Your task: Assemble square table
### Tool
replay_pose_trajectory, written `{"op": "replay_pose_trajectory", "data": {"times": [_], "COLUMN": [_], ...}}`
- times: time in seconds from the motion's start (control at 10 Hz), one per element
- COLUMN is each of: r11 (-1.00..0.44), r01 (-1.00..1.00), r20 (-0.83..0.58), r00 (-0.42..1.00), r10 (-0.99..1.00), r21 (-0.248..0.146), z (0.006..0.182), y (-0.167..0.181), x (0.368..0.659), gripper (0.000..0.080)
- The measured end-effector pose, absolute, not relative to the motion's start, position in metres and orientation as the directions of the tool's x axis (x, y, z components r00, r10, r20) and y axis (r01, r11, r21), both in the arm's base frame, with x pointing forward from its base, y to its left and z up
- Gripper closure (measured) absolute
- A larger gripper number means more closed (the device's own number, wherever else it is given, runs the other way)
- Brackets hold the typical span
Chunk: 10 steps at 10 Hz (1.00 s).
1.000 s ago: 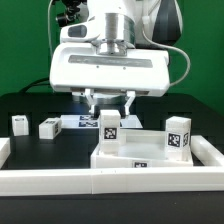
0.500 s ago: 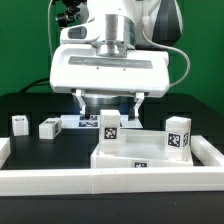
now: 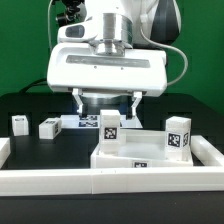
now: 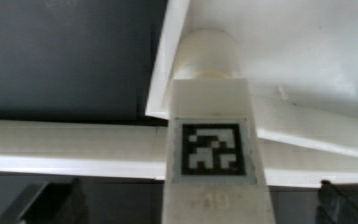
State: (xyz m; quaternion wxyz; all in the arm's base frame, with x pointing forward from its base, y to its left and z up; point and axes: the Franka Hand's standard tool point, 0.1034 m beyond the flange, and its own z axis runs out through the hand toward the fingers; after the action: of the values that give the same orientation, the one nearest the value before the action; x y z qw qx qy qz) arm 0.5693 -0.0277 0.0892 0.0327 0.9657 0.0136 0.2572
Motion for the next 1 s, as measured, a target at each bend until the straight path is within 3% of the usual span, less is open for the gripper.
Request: {"op": "replay_pose_trajectory", "data": {"times": [0.4, 0.8, 0.9, 1.0], "r11": [-0.999, -0.997, -0.995, -0.996], "r01": [0.014, 0.034, 0.04, 0.043], "r20": [0.45, 0.174, 0.127, 0.151], "r00": [0.892, 0.984, 0.991, 0.988], "r10": [0.035, 0.021, 0.028, 0.031], "r21": [0.051, -0.073, -0.088, -0.077], "z": [0.091, 0.079, 0.079, 0.077], "y": [-0.03, -0.013, -0.012, -0.017], "x": [0.571, 0.572, 0.575, 0.58], "gripper": [0.0151, 0.0151, 0.0151, 0.0151]}}
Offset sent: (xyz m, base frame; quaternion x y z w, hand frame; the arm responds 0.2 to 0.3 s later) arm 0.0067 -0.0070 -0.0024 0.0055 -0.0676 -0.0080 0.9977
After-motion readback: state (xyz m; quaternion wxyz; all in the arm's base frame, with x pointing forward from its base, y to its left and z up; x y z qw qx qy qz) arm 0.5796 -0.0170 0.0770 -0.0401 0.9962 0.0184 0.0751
